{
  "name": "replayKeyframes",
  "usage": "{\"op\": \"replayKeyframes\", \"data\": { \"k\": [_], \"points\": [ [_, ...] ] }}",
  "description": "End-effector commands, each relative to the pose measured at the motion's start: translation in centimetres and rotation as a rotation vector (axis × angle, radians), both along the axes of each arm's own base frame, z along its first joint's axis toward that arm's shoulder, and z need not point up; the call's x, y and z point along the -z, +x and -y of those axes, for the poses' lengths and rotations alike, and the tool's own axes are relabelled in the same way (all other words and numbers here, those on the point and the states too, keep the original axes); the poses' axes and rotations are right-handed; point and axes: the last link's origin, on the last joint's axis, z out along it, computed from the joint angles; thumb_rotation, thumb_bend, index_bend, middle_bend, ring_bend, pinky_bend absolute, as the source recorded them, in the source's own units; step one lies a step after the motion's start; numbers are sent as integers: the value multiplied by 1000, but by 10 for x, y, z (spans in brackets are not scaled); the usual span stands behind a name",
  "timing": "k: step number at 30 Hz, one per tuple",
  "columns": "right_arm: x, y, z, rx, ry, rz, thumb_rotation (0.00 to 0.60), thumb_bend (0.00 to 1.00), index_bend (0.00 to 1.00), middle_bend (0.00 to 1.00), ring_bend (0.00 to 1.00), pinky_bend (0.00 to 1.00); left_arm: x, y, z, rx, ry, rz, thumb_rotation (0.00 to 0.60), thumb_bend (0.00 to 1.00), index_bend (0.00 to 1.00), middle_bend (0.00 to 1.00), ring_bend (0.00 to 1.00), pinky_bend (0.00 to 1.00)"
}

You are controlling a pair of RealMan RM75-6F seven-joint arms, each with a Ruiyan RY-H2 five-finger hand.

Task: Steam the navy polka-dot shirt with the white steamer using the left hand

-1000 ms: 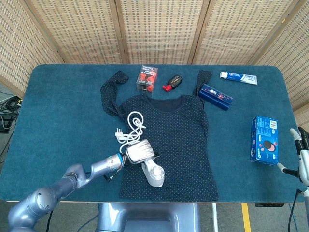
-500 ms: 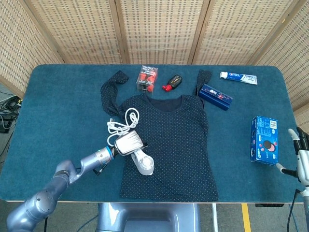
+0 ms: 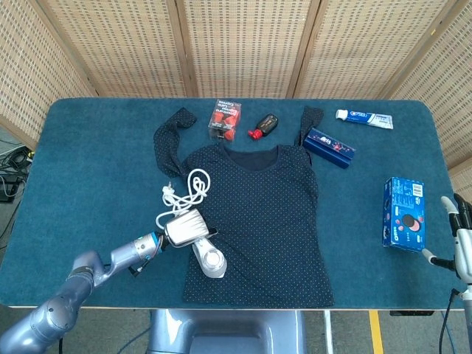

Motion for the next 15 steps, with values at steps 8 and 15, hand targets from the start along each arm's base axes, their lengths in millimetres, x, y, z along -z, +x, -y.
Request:
{"op": "replayKeyframes", "data": {
  "k": [8,15],
  "points": [
    [0,1,0,-2,2,0,600,0,29,0,0,0,0,-2,12,40,-14,18,600,804,1000,970,898,1000],
    [0,0,0,0,-1,-1,600,0,29,0,0,0,6,1,8,59,7,-16,600,805,1000,970,898,1000]
  ]
}}
